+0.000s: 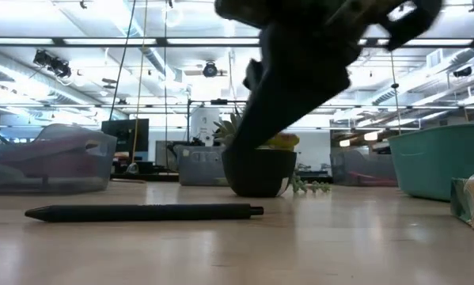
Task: Sort crayons/erasers/pens/pencils in bins
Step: Put the black pen into the left black bin
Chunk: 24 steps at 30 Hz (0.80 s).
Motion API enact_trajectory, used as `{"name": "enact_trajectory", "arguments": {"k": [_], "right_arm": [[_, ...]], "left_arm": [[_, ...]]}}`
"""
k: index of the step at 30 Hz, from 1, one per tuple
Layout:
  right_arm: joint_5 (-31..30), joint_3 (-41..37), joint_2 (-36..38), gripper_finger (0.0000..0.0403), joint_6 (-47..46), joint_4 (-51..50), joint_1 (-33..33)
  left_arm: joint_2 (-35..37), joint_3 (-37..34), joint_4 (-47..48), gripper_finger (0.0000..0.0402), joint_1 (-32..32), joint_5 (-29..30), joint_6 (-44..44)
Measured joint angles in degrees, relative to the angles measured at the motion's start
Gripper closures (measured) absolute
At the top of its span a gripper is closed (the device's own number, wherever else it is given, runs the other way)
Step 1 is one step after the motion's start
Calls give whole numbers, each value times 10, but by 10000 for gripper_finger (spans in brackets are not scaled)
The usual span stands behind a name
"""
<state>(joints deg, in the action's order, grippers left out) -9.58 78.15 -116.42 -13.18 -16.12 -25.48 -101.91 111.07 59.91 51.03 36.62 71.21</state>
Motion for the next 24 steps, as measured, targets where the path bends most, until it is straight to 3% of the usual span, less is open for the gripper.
{"name": "enact_trajectory", "arguments": {"k": [6, 10, 17, 24], "right_arm": [[4, 0, -14, 250, 14, 35, 11], [6, 0, -17, 218, 29, 24, 17], [6, -31, -17, 212, 20, 33, 25], [9, -50, -17, 212, 13, 65, 25]], "left_arm": [[0, 0, 1, 376, -3, 0, -16], [-1, 0, 0, 382, -4, 0, -14], [-1, 0, -1, 394, -4, 0, -11], [-1, 0, -1, 378, -13, 2, -17]]}}
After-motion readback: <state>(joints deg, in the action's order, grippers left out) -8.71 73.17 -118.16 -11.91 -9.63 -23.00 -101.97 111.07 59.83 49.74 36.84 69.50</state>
